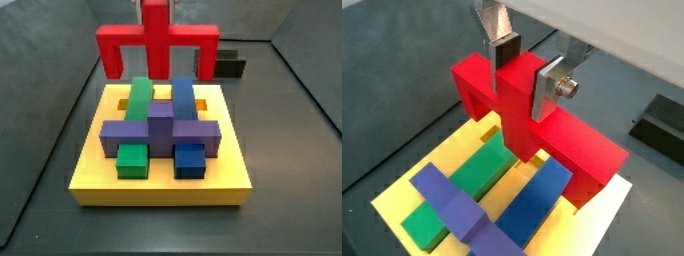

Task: Pick up the red object. Move up. Move to above the board. Insert the red object.
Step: Insert the red object.

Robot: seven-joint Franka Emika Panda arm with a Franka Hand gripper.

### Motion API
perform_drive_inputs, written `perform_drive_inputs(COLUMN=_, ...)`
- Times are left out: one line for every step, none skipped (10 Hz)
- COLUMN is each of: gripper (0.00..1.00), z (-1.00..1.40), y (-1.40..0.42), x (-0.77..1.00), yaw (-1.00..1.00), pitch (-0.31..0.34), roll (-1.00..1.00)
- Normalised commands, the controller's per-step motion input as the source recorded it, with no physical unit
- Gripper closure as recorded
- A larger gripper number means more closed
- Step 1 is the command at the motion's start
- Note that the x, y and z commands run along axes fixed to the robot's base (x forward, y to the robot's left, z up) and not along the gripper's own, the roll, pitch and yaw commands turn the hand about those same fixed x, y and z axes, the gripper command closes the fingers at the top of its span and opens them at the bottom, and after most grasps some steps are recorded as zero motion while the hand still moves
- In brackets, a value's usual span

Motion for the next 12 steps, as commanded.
perform_drive_inputs(gripper=1.0, z=-0.26, y=0.0, x=0.09, yaw=0.11, pitch=0.0, roll=0.2)
perform_drive_inputs(gripper=1.0, z=-0.22, y=0.0, x=0.09, yaw=0.1, pitch=0.0, roll=0.18)
perform_drive_inputs(gripper=1.0, z=-0.21, y=0.0, x=0.01, yaw=0.06, pitch=0.0, roll=0.15)
perform_drive_inputs(gripper=1.0, z=-0.2, y=0.0, x=0.07, yaw=0.04, pitch=0.0, roll=0.06)
perform_drive_inputs(gripper=1.0, z=-0.25, y=-0.01, x=0.27, yaw=0.04, pitch=0.0, roll=0.07)
perform_drive_inputs(gripper=1.0, z=-0.25, y=0.0, x=0.13, yaw=0.09, pitch=0.0, roll=0.1)
perform_drive_inputs(gripper=1.0, z=-0.24, y=0.0, x=0.07, yaw=0.11, pitch=0.0, roll=0.12)
perform_drive_inputs(gripper=1.0, z=-0.24, y=0.0, x=0.0, yaw=0.11, pitch=0.0, roll=0.13)
perform_drive_inputs(gripper=1.0, z=-0.23, y=0.0, x=-0.04, yaw=0.09, pitch=0.0, roll=0.12)
perform_drive_inputs(gripper=1.0, z=-0.19, y=0.0, x=-0.09, yaw=0.03, pitch=0.0, roll=0.09)
perform_drive_inputs(gripper=1.0, z=-0.19, y=0.0, x=0.0, yaw=0.08, pitch=0.0, roll=0.03)
perform_drive_inputs(gripper=1.0, z=-0.18, y=0.0, x=0.11, yaw=0.13, pitch=0.0, roll=0.0)
